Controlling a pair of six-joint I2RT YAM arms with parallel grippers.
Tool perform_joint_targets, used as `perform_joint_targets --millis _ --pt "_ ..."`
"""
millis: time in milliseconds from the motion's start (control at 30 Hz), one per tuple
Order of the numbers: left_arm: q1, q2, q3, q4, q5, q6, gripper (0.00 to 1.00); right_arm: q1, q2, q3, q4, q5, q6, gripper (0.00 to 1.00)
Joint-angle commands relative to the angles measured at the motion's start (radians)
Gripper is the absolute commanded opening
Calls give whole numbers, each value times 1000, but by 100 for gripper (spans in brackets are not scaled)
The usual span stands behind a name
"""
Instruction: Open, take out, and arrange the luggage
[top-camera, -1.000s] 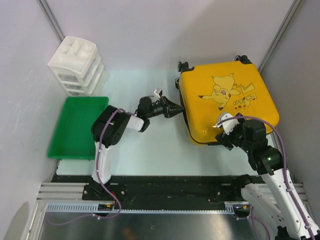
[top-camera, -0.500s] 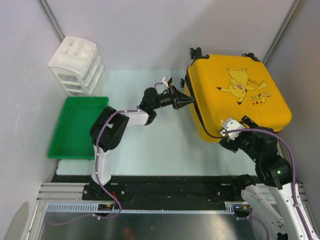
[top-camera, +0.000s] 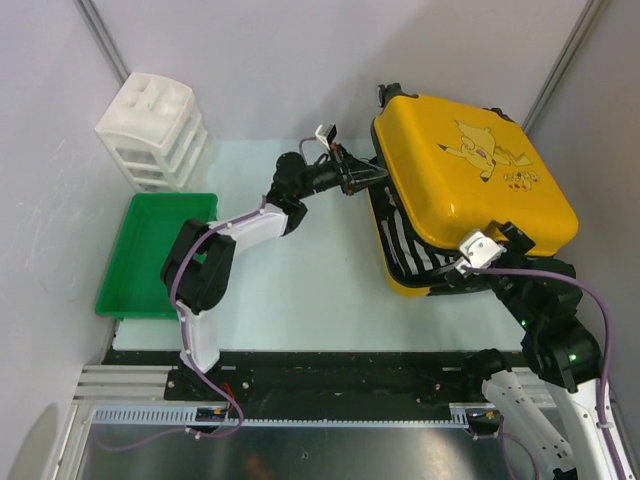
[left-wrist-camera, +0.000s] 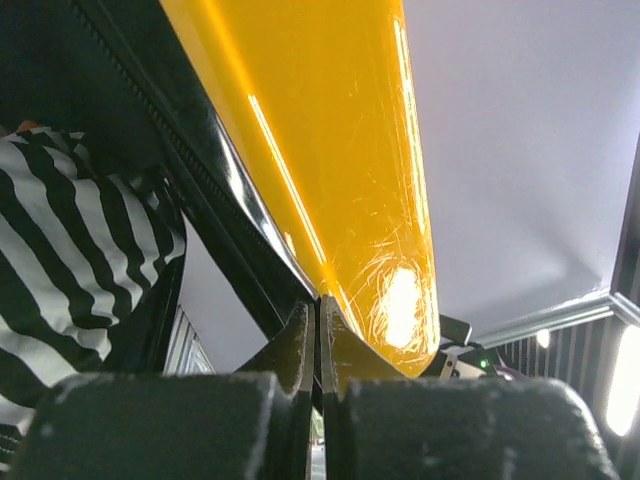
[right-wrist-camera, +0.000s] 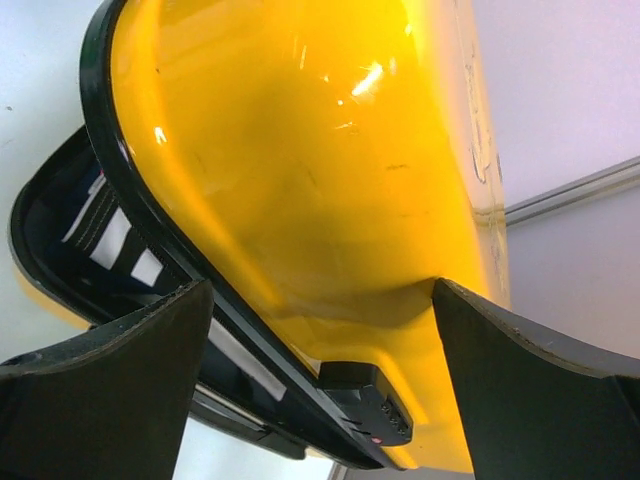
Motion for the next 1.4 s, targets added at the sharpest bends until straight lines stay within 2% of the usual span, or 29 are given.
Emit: perform_joint_targets --millis 0,167,333,500,533,767,833,867,900,933,1033,1100,1167,1267,1333,1367 --pt "-21 -71 166 105 -5 25 0 8 18 0 155 -43 -60 97" --pt "-40 -23 272 62 -4 64 0 16 44 87 300 1 -89 98" --pt "-55 40 371 25 -8 97 0 19 132 224 260 -152 -44 97" --pt "-64 72 406 11 -74 139 0 19 178 333 214 -400 166 95" --pt "-67 80 417 10 -82 157 0 19 190 345 221 -426 247 95" --pt "-89 144 524 -44 -116 220 0 56 311 428 188 -591 415 88" --pt "-92 158 559 -58 -128 237 0 105 342 440 119 -537 394 84" --pt "-92 158 566 -59 -136 249 0 176 366 439 43 -490 318 82" --pt "-93 158 575 -62 -152 261 0 215 377 434 4 -374 267 79" --pt "-93 164 585 -69 -156 266 0 243 386 425 -25 -321 236 77" --pt "-98 178 633 -99 -169 303 0 292 391 362 -16 -153 194 67" --pt "-102 187 671 -121 -174 333 0 352 405 322 -1 -26 150 65" --pt "-112 202 699 -148 -179 356 0 386 411 275 89 116 127 66" --pt "-121 210 743 -182 -182 415 0 413 437 201 257 450 69 73" --pt "-121 210 748 -193 -179 438 0 400 455 184 322 539 38 78" --pt "-121 203 747 -197 -172 449 0 389 456 184 367 584 33 84"
